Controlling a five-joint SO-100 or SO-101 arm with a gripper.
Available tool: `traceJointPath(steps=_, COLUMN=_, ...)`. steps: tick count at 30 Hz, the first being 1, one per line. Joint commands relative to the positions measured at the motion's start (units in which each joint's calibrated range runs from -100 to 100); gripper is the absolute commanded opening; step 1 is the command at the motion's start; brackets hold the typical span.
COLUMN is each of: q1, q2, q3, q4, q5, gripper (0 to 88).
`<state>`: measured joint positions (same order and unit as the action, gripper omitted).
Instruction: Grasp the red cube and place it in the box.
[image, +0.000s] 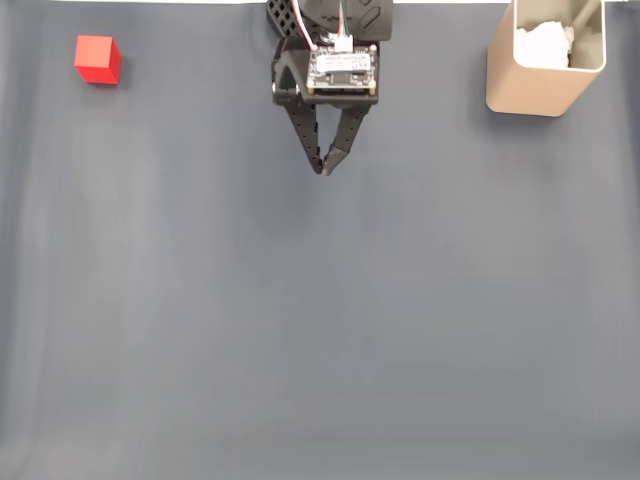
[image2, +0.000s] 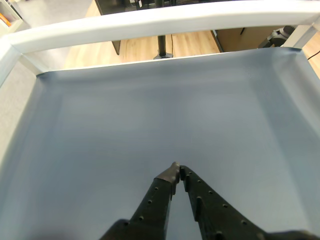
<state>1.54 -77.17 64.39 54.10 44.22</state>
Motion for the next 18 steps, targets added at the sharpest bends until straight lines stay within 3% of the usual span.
traceJointPath(steps=1, q1=1.8, q2=3.7, q3=-7.9, q4=-0.2, q5=0.1, gripper=0.2)
traceJointPath(steps=18, q1=20.1, q2=23.4, q3=-27.4, q4=4.8, q5=0.9, gripper=0.2)
